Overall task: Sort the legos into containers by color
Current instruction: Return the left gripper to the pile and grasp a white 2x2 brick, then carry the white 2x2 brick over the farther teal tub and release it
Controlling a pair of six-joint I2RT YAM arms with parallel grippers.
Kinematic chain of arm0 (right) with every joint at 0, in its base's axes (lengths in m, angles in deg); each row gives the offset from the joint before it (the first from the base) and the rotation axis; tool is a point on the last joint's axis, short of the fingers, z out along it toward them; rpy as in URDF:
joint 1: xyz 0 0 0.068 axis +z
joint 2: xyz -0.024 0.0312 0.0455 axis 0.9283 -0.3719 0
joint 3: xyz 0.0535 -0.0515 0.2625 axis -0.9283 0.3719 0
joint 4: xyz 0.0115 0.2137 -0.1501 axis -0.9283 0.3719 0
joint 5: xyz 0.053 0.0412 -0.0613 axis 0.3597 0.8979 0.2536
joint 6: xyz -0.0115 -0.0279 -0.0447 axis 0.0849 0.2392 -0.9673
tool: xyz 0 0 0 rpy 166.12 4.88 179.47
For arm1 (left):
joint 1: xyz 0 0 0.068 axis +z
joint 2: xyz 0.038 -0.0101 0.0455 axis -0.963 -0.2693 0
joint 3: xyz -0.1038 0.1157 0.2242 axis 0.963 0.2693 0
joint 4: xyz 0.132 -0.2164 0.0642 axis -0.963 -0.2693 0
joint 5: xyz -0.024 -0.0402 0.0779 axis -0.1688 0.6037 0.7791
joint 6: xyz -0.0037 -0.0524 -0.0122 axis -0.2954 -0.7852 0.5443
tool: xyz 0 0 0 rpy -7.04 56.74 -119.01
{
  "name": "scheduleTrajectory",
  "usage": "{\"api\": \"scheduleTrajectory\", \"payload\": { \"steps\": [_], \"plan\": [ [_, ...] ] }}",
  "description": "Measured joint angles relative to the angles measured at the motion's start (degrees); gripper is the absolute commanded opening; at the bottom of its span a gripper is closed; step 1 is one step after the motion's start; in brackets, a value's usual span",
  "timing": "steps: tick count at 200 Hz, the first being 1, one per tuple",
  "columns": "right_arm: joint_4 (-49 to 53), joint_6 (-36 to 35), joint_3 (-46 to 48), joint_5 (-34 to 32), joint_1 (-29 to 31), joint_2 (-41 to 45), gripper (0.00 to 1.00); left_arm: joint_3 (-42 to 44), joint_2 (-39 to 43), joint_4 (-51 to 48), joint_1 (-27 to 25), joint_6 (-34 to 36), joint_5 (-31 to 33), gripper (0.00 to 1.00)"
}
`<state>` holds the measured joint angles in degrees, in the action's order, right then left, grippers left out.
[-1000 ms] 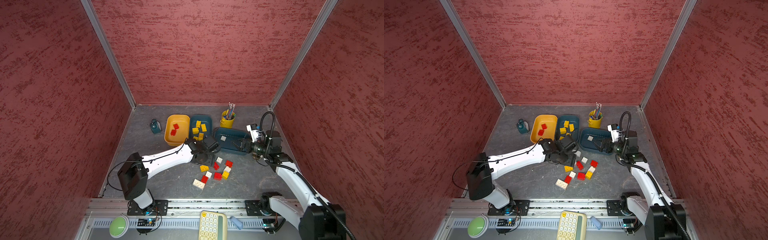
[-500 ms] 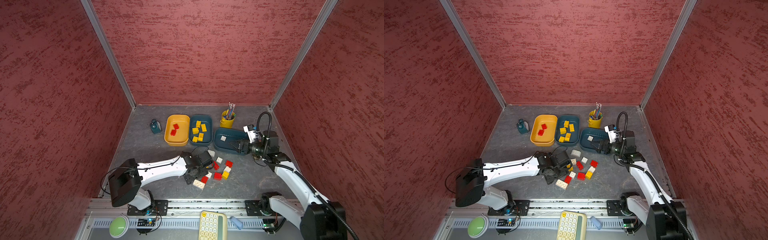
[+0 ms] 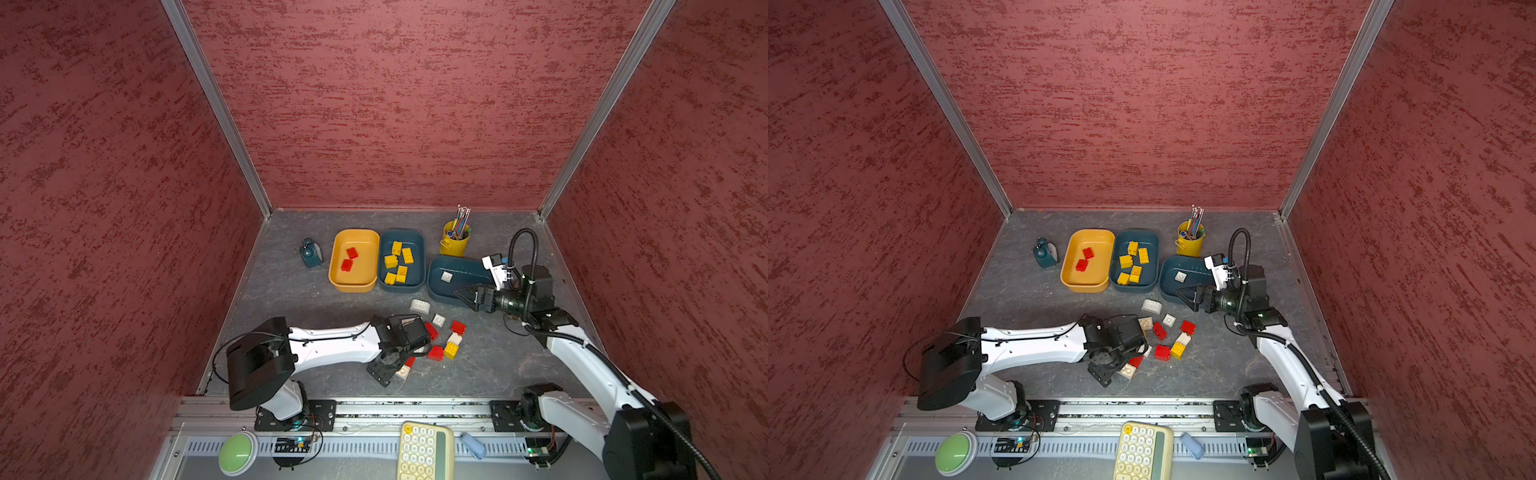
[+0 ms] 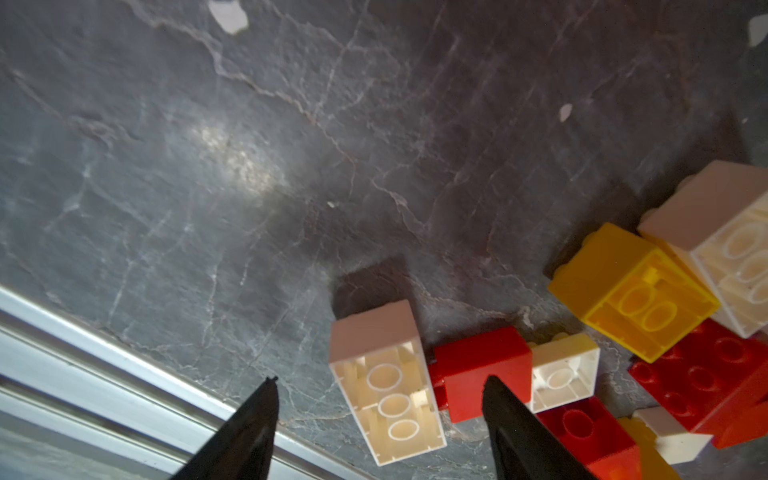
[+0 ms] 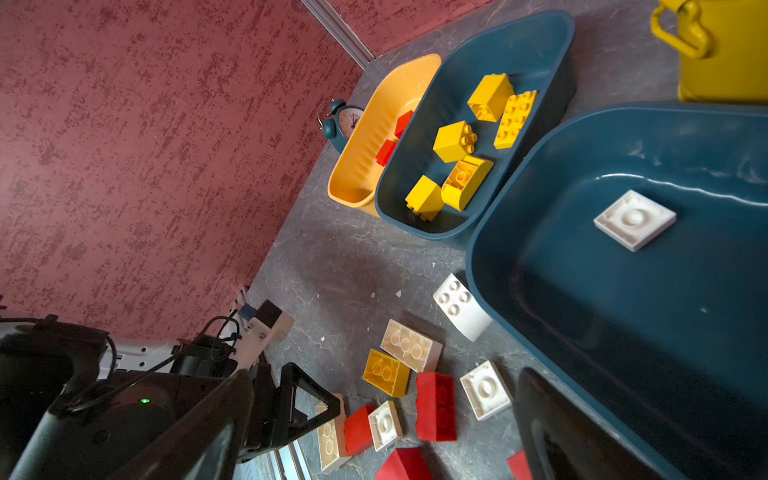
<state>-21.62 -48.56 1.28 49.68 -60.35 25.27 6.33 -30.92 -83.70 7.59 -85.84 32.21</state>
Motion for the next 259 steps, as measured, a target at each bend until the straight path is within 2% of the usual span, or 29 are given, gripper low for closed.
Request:
{"api": "scheduleTrajectory", "payload": {
  "steps": [33, 94, 117, 177, 259],
  "plan": [
    [0.09, 1.16, 2.89, 0.2, 0.61, 2.86, 0.99, 0.72, -2.16, 3.65, -0.13, -2.82, -1.16, 0.68],
    [3.98, 3.34, 6.36, 0.17, 1.25, 9.42, 0.99, 0.68, -2.64, 7.23, -0.09, -3.17, -1.57, 0.39],
    [6.36, 4.09, 7.56, 0.33, 1.62, 12.04, 0.99, 0.55, -2.64, 6.64, -0.09, -3.17, -1.75, 0.34],
    [7.37, 5.25, 8.11, 0.57, 1.9, 12.59, 0.99, -0.35, -2.67, 2.32, 0.44, -2.21, -2.36, 0.34],
    [6.19, 5.97, 8.96, 0.81, 2.16, 11.61, 0.99, -1.01, -2.84, -4.5, 5.25, 9.05, -2.25, 0.4]
  ]
}}
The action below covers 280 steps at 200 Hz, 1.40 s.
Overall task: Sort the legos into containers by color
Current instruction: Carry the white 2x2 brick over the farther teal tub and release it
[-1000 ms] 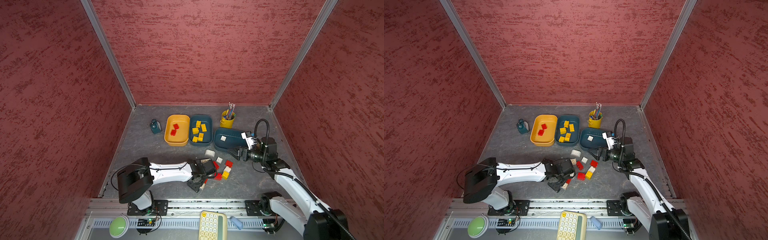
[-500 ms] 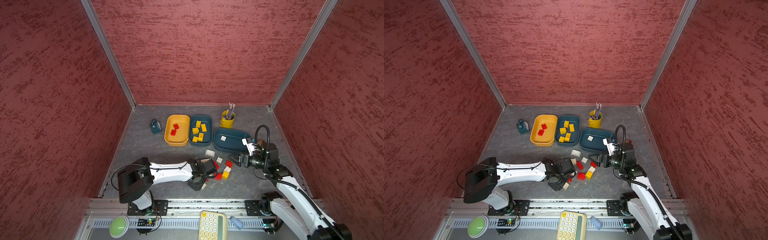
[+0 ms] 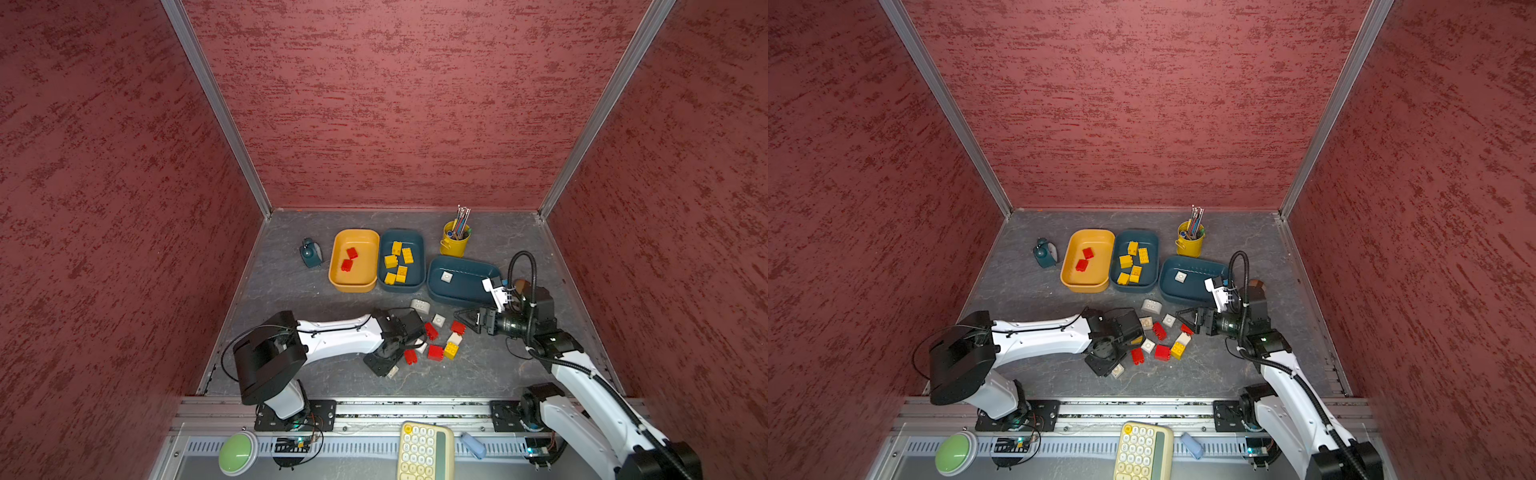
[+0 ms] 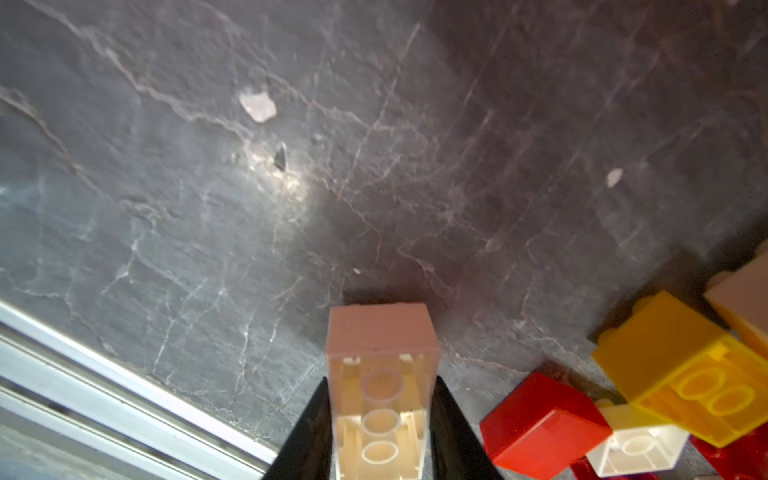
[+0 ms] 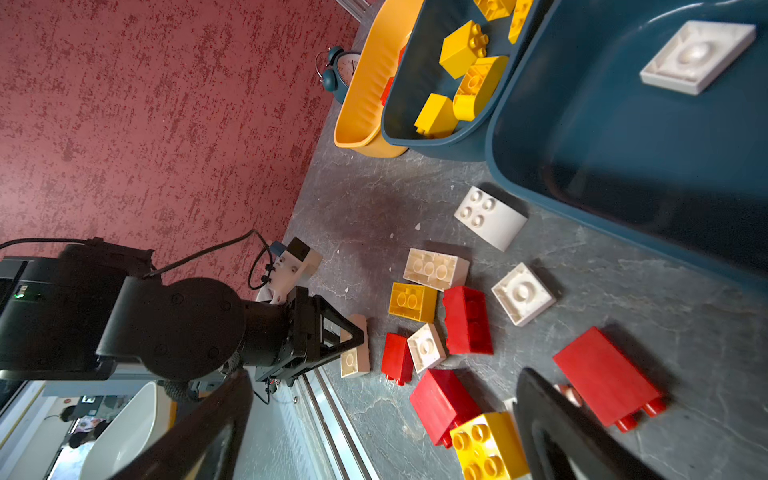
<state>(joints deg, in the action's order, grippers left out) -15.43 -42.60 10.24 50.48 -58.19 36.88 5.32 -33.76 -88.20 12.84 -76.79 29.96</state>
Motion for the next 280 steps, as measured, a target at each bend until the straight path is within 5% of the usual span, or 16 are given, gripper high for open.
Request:
{"api": "scheduleTrajectory", "payload": {
  "steps": [47, 93, 145, 211, 280],
  "plan": [
    [-0.33, 0.15, 0.0, 0.07, 0.0, 0.0, 0.99, 0.0, -2.84, 0.0, 0.07, 2.67, -0.52, 0.48],
    [-0.33, 0.15, 0.0, 0.17, 0.0, -0.15, 0.99, -0.04, -2.91, 0.37, -0.04, 3.34, -0.48, 0.34],
    [-0.98, 0.17, 0.0, 0.2, 0.0, -0.85, 0.99, -4.13, -1.79, -3.74, 1.42, 8.24, 1.25, 0.33],
    [2.43, -3.72, -8.59, -6.16, 0.04, -4.0, 0.99, -26.34, -2.43, -7.48, 9.38, 31.8, 4.92, 0.33],
    [2.89, -5.53, -12.35, -14.23, -1.01, -8.35, 0.99, -51.65, -21.31, -4.42, 13.73, 56.46, 1.64, 0.32]
  ]
}}
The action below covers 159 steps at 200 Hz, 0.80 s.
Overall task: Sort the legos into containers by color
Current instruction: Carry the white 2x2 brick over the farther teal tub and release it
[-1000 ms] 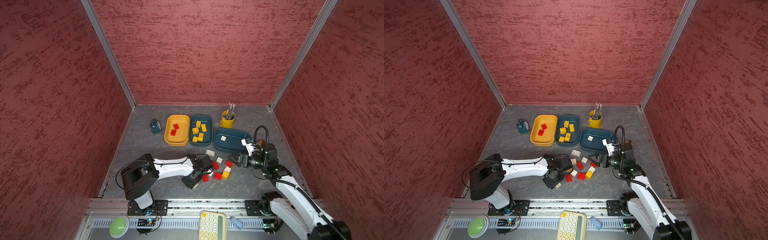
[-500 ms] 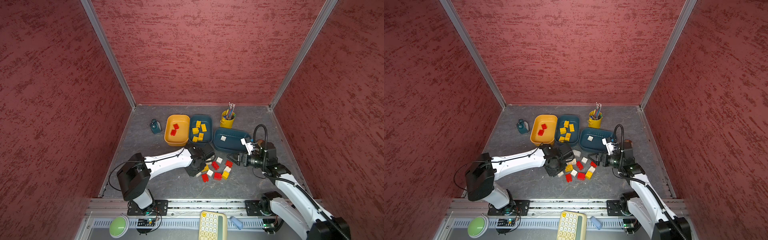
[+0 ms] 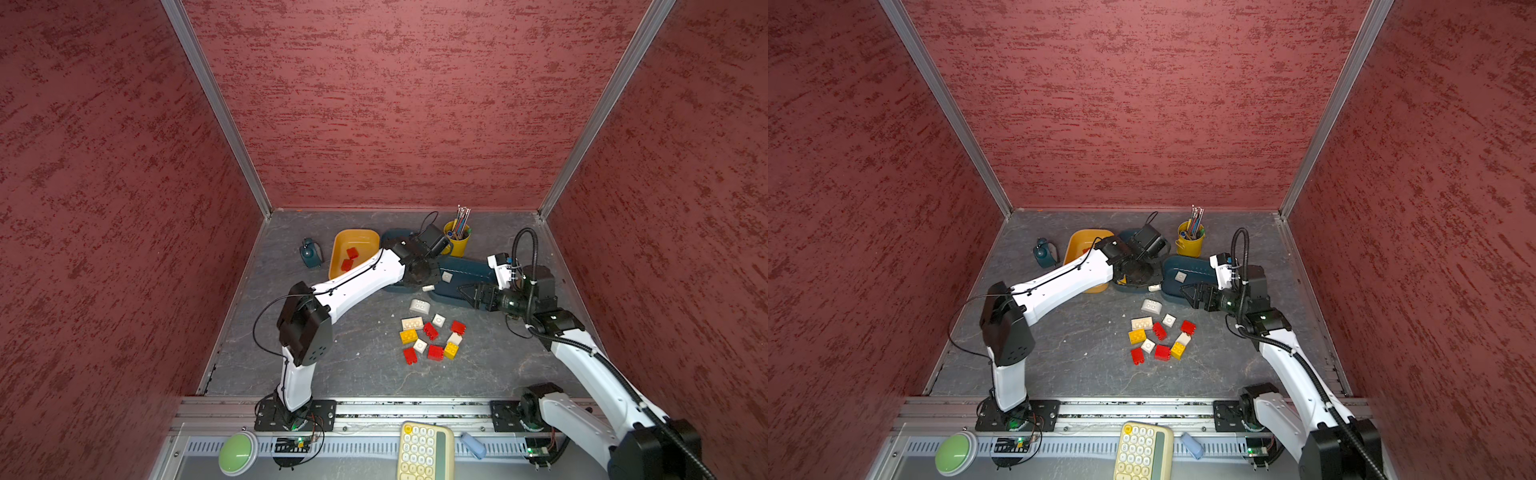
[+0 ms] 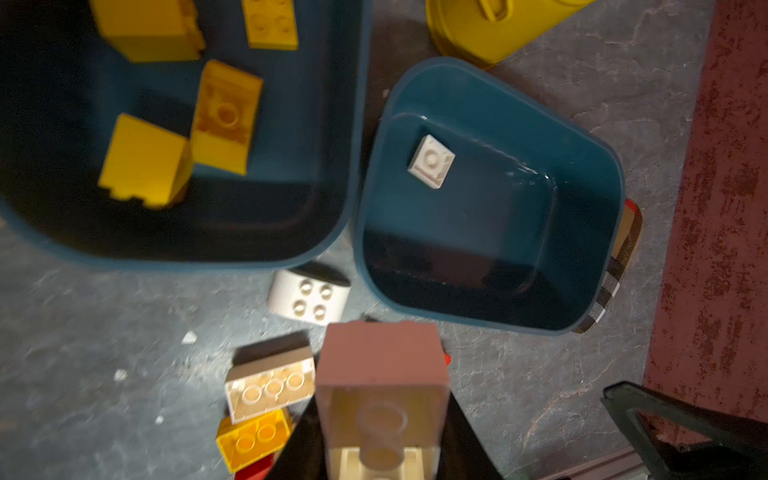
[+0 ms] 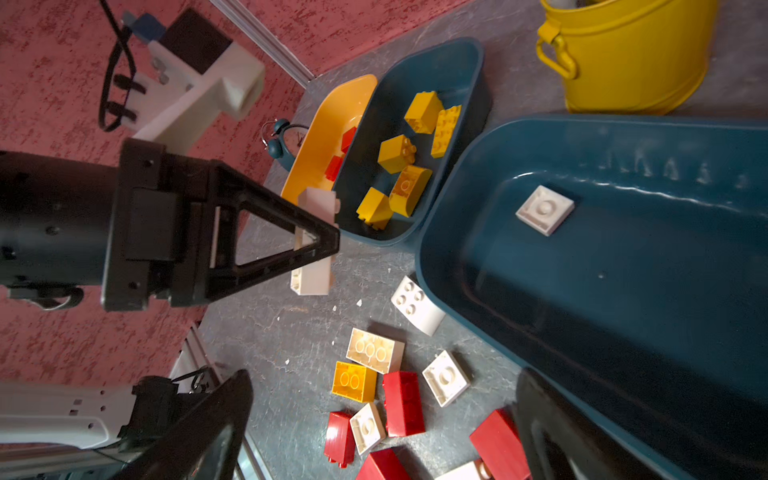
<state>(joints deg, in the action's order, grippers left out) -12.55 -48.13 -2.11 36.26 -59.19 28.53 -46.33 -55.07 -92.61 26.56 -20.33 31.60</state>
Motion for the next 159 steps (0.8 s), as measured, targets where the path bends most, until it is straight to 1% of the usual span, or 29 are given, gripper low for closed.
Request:
{"api": "scheduleTrajectory", "payload": {
  "steps": [36, 79, 108, 131, 159],
  "plan": [
    [0.9, -1.11, -1.53, -2.67, -1.64, -0.13, 0.99, -11.23, -10.62, 0.66, 1.25, 7.98, -3.06, 0.32],
    [2.78, -2.19, -2.12, -5.25, -3.02, 0.35, 0.99, -23.69, -21.44, -0.61, 1.84, 13.81, -3.96, 0.33],
    [3.98, -2.89, -2.12, -6.34, -3.48, 1.46, 0.99, -27.52, -26.03, -2.12, 1.97, 16.09, -2.82, 0.41],
    [4.15, -3.19, -2.01, -6.69, -3.61, 1.77, 0.99, -27.76, -26.95, -3.19, 2.08, 17.25, -1.64, 0.56],
    [4.24, -3.67, -1.95, -6.54, -3.63, 1.77, 0.99, -27.8, -26.84, -3.76, 2.16, 18.12, -0.81, 0.68]
  ]
}}
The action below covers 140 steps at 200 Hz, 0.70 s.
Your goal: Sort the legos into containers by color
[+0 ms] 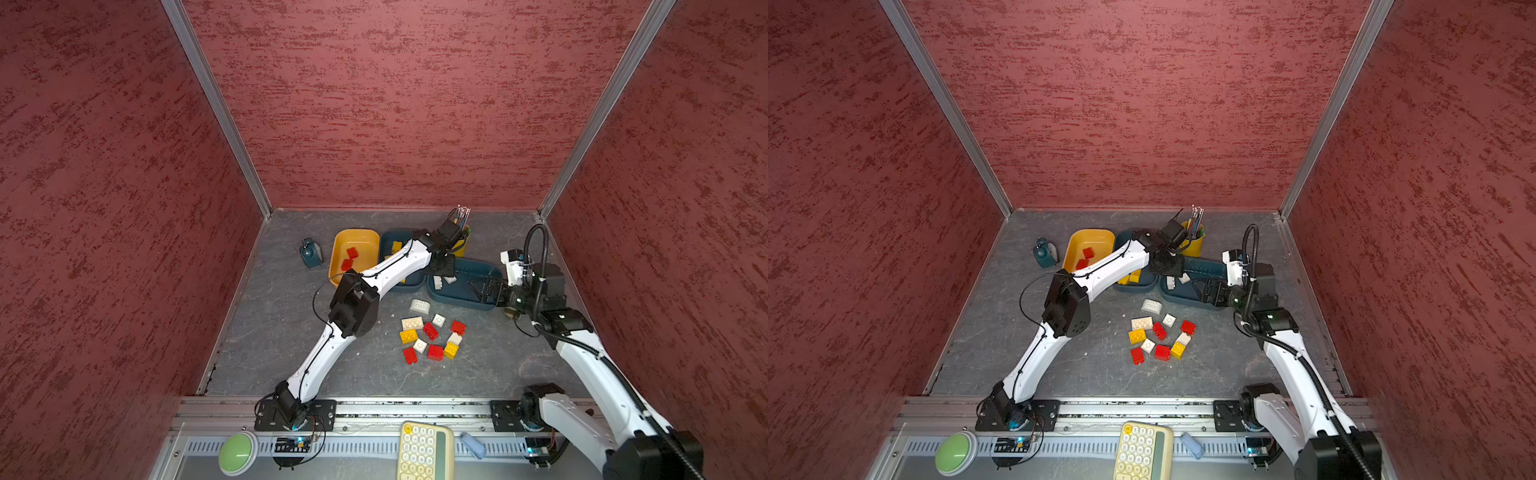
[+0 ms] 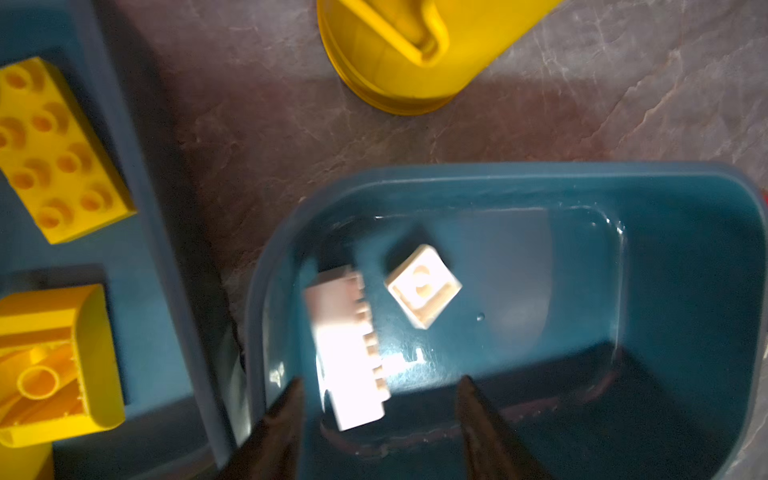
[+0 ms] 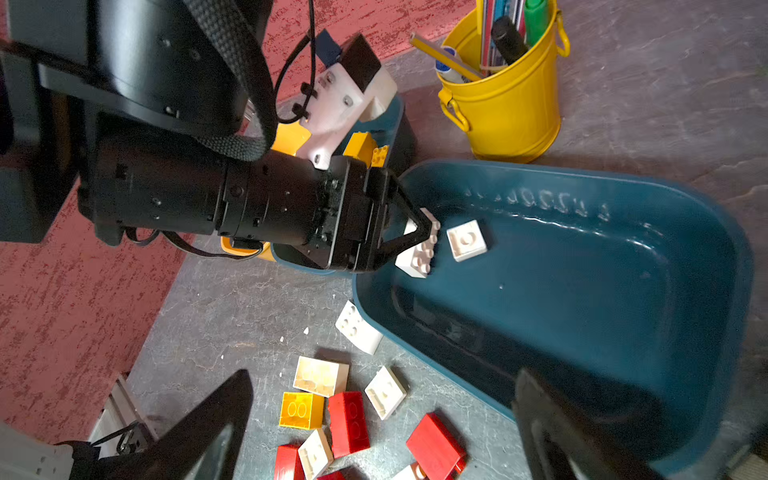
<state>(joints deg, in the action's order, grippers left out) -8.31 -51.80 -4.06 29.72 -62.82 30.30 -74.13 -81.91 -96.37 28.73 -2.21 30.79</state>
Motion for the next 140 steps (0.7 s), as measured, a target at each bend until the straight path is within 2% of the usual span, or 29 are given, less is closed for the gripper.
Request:
{"api": "scheduleTrajectory", "payload": {
  "steps": [32, 67, 95, 117, 140],
  "plan": [
    [0.09, -1.16, 0.0, 1.7, 0.0, -0.24, 0.99, 6.73, 4.83, 1.49, -0.31, 0.83, 0.09, 0.78],
    [0.07, -2.12, 0.0, 5.53, 0.0, -1.57, 0.99, 19.26, 17.07, 3.72, -1.01, 1.64, -0.85, 0.89],
    [0.07, -2.99, 0.0, 7.45, 0.02, -2.32, 0.99, 29.55, 27.45, 6.45, -1.49, 2.58, -2.67, 0.92],
    [0.07, -3.87, -0.15, 8.79, 0.57, -2.73, 0.99, 36.7, 33.68, 8.48, -1.62, 3.5, -3.91, 1.0],
    [0.28, -5.33, -0.83, 9.11, 2.86, -3.82, 0.97, 44.76, 39.67, 11.06, -1.01, 4.55, -5.95, 0.99]
  ]
}}
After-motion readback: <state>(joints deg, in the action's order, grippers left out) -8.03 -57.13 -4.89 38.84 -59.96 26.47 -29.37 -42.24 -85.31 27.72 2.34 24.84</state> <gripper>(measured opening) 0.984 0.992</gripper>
